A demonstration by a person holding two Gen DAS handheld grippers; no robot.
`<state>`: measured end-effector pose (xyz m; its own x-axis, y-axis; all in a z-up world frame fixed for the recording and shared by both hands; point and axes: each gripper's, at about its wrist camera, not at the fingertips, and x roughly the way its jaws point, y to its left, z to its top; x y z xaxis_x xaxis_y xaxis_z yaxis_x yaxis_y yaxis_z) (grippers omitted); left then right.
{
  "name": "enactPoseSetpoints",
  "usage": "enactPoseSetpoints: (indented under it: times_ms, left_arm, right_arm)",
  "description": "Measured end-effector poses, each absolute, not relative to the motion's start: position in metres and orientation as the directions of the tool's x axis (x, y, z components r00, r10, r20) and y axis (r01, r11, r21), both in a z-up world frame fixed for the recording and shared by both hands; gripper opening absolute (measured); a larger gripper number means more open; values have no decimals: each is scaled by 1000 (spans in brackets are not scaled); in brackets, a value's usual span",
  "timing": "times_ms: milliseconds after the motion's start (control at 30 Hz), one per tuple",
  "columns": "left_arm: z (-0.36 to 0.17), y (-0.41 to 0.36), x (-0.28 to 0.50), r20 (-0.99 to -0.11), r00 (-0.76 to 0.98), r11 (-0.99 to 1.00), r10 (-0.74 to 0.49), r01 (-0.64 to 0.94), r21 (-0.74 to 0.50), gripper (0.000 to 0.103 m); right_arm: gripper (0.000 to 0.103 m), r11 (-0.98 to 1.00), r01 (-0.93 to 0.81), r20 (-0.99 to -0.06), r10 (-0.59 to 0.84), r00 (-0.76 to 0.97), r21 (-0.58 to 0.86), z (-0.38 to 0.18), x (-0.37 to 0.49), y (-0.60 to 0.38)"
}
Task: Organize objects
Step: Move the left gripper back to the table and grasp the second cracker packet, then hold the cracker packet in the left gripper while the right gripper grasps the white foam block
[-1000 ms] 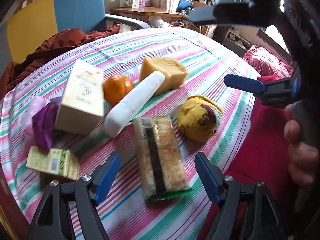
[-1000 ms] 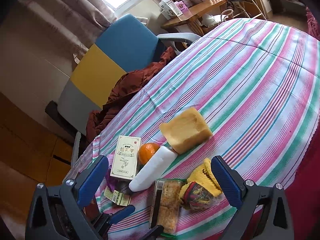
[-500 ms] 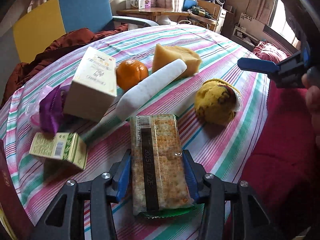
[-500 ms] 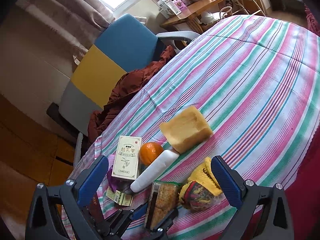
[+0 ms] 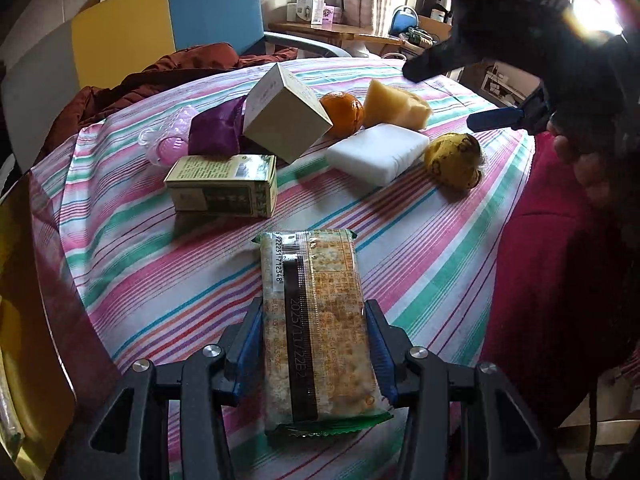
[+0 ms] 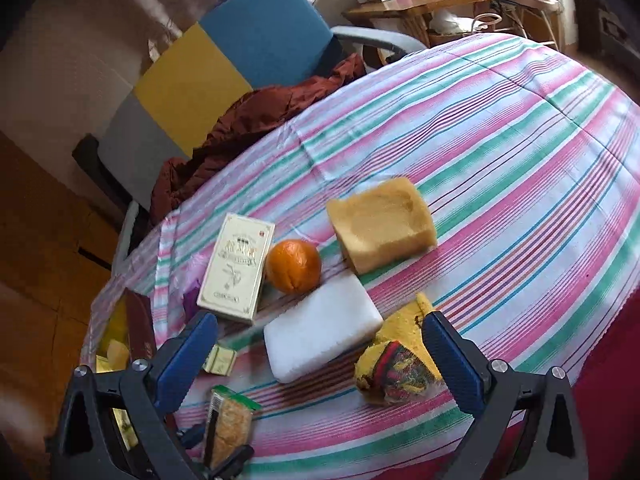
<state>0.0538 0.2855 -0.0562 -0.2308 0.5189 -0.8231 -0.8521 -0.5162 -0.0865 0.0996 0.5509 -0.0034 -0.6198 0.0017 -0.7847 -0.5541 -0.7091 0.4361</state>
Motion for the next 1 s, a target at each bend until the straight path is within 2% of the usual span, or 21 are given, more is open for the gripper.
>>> enactPoseSetpoints:
  times_ms: [133, 267, 467, 633, 700, 800, 900, 1000]
  left_arm:
    - [-57, 284, 53, -816, -225, -520, 532, -848, -105, 48]
    - [-57, 281, 52, -809, -221, -519, 545, -847, -118, 48]
    - [-58, 278, 51, -802, -213, -520, 558, -843, -137, 48]
    - [-58, 277, 50, -800, -203, -521, 565, -839, -155, 48]
    - [-58, 276, 49, -798, -199, -524, 569, -836, -165, 48]
    - [-58, 276, 48, -795, -198, -523, 573, -836, -169, 48]
    - [-58, 276, 47, -792, -190, -520, 580, -835, -180, 48]
    - [-58, 275, 45, -790, -179, -519, 586, -832, -197, 48]
  right_arm:
    - [103, -819, -508, -874, 17, -485, 266, -13, 71, 528]
    - [103, -870, -463, -916, 33, -400, 171, -25, 48, 515]
    - [103, -901, -428, -936, 85, -341, 74, -24, 39, 507]
    - [103, -966, -258, -949, 103, -298, -24, -21, 30, 480]
    - [103, -965, -262, -954, 54, -294, 26, -19, 33, 476]
    - [103, -892, -390, -941, -99, -324, 228, -19, 44, 489]
    - [103, -811, -470, -916, -186, -356, 347, -28, 51, 494]
    - [103, -774, -542, -922, -133, -365, 326, -37, 48, 497]
